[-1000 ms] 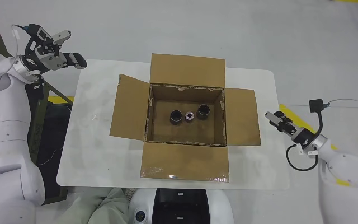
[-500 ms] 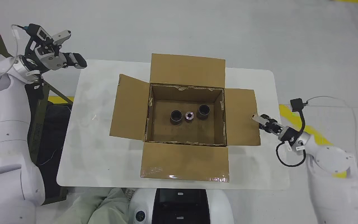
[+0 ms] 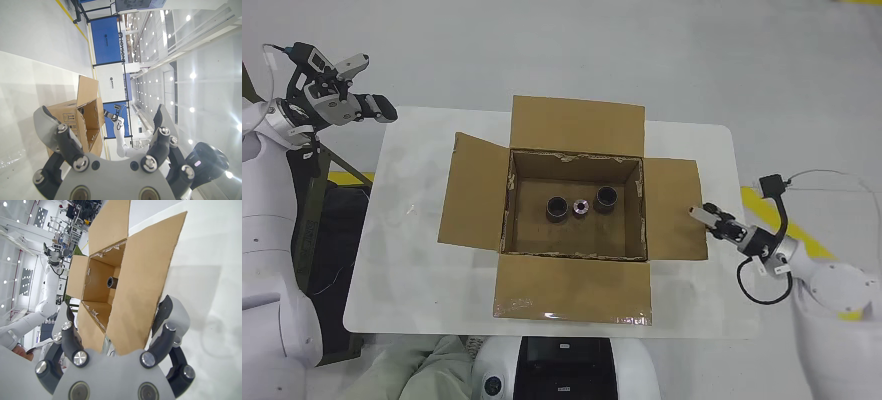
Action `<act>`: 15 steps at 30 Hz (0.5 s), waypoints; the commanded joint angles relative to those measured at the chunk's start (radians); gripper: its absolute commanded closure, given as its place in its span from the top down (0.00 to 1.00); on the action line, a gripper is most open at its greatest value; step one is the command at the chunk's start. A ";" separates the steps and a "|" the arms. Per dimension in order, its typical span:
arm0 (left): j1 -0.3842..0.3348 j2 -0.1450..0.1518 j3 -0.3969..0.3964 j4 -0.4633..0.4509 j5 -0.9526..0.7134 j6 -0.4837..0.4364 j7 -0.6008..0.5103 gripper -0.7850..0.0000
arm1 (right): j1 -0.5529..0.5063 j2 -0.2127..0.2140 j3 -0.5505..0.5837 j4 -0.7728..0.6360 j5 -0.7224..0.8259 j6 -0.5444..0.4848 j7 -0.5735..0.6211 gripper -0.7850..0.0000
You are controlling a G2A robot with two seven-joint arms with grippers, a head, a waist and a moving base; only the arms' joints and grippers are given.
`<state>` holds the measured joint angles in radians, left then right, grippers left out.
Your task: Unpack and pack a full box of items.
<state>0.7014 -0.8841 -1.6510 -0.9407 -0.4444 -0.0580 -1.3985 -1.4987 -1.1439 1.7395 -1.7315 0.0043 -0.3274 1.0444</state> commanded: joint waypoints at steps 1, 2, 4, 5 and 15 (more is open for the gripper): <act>0.000 0.000 0.000 0.000 0.000 0.000 0.000 1.00 | -0.008 0.003 0.006 -0.017 0.015 -0.006 0.006 1.00; 0.000 0.000 0.000 0.000 0.000 0.000 0.000 1.00 | -0.012 0.005 0.010 -0.028 0.018 -0.010 0.007 1.00; 0.000 0.000 0.000 0.000 0.000 0.000 0.000 1.00 | -0.021 0.008 0.015 -0.057 0.022 -0.018 0.009 1.00; 0.000 0.000 0.000 0.000 0.000 0.000 0.000 1.00 | -0.027 0.009 0.017 -0.072 0.024 -0.020 0.007 1.00; 0.000 0.000 0.000 0.000 0.000 0.000 0.000 1.00 | -0.051 0.021 0.000 -0.212 0.051 -0.046 0.021 1.00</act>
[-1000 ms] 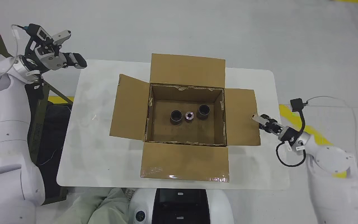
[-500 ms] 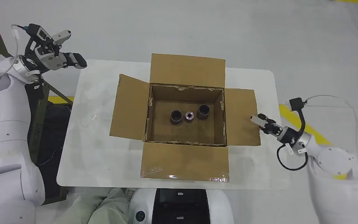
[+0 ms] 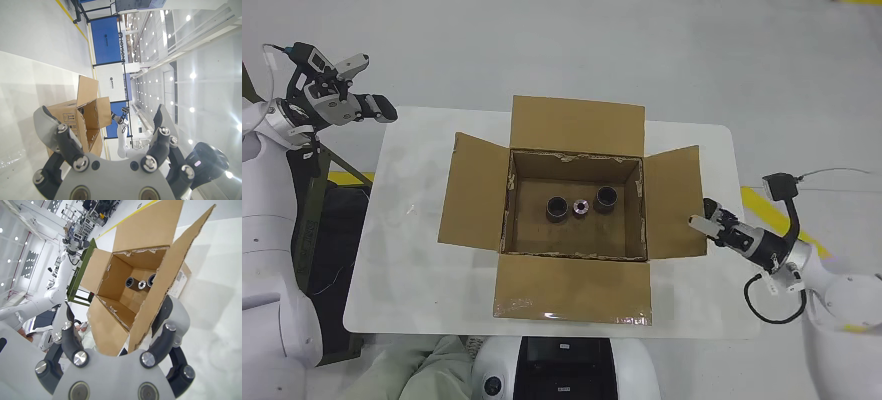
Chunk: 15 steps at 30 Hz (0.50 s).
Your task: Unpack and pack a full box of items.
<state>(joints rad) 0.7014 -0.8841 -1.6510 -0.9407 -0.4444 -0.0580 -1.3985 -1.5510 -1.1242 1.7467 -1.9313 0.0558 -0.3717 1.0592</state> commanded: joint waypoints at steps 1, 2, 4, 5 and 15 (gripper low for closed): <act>0.000 0.000 0.000 0.000 0.000 0.000 0.000 1.00 | 0.002 0.002 -0.014 -0.024 -0.005 0.000 0.007 1.00; 0.000 0.000 0.000 0.000 0.000 0.000 0.000 1.00 | 0.004 0.003 -0.026 -0.038 -0.012 0.001 0.010 1.00; 0.000 0.000 0.000 0.000 0.000 0.000 0.000 1.00 | 0.010 0.005 -0.053 -0.064 -0.024 0.002 0.016 1.00; 0.000 0.000 0.000 0.000 0.000 0.000 0.000 1.00 | 0.014 0.005 -0.066 -0.074 -0.031 0.002 0.018 1.00; 0.000 0.000 0.000 0.000 0.000 0.000 0.000 1.00 | 0.094 0.010 -0.236 -0.142 -0.158 0.009 0.032 1.00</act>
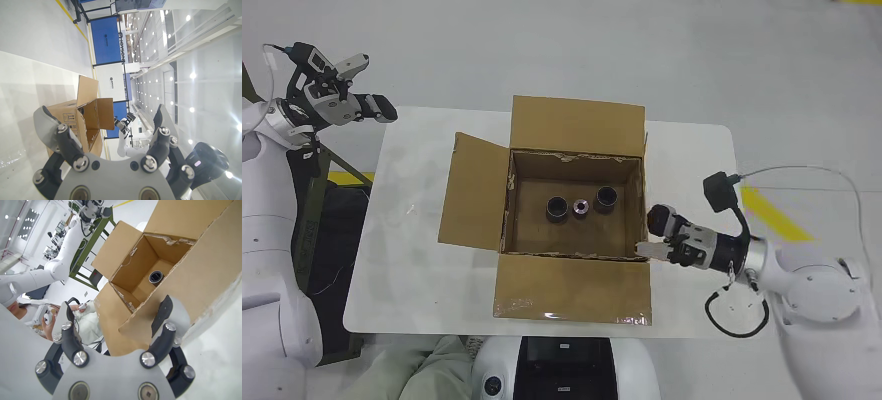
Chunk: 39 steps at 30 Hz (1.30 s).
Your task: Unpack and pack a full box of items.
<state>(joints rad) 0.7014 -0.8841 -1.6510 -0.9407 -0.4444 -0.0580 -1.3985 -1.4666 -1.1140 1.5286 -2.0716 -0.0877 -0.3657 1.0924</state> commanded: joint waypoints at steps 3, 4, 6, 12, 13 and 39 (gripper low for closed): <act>0.000 0.000 0.000 0.000 0.000 0.000 0.000 1.00 | 0.041 0.000 -0.079 0.002 -0.044 0.015 0.000 1.00; 0.000 0.000 0.000 0.000 0.000 0.000 0.000 1.00 | 0.053 -0.002 -0.105 0.011 -0.040 0.022 -0.001 1.00; 0.000 0.000 0.000 0.000 0.000 0.000 0.000 1.00 | 0.087 -0.004 -0.153 0.031 -0.073 0.045 -0.004 1.00; 0.000 0.000 0.000 0.000 0.000 0.000 0.000 1.00 | 0.165 -0.012 -0.278 0.080 -0.142 0.095 -0.017 1.00; 0.000 0.000 0.000 0.000 0.000 0.000 0.000 1.00 | 0.176 -0.013 -0.293 0.087 -0.154 0.102 -0.019 1.00; 0.000 0.000 0.000 0.000 0.000 0.000 0.000 1.00 | 0.168 0.009 -0.279 0.088 -0.162 0.108 -0.070 1.00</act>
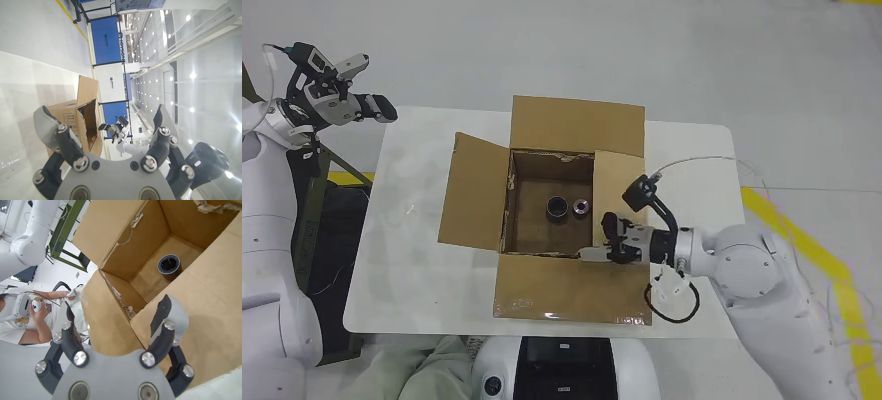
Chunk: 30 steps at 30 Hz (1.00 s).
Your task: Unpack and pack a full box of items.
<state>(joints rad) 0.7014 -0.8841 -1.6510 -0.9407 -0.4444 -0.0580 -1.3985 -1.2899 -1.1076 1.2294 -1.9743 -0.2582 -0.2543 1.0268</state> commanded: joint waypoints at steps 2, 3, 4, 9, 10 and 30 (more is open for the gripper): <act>0.000 0.000 0.000 0.000 0.000 0.000 0.000 1.00 | -0.030 0.010 0.069 -0.026 0.031 -0.012 -0.014 1.00; 0.000 0.000 0.000 0.000 0.000 0.000 0.000 1.00 | -0.043 0.013 0.096 -0.031 0.043 -0.017 -0.018 1.00; 0.000 0.000 0.000 0.000 0.000 0.000 0.000 1.00 | -0.057 0.017 0.123 -0.035 0.056 -0.023 -0.020 1.00; 0.000 0.000 0.000 0.000 0.000 0.000 0.000 1.00 | -0.124 0.032 0.249 -0.030 0.117 -0.047 -0.040 1.00; 0.000 0.000 0.000 0.000 0.000 0.000 0.000 1.00 | -0.136 0.035 0.272 -0.024 0.129 -0.050 -0.044 1.00; 0.000 0.000 0.000 0.000 0.000 0.000 0.000 1.00 | -0.241 0.060 0.458 0.074 0.277 -0.107 -0.069 1.00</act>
<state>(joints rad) 0.7014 -0.8841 -1.6510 -0.9407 -0.4444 -0.0580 -1.3985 -1.5309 -1.0477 1.6875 -1.9000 0.0195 -0.3612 0.9572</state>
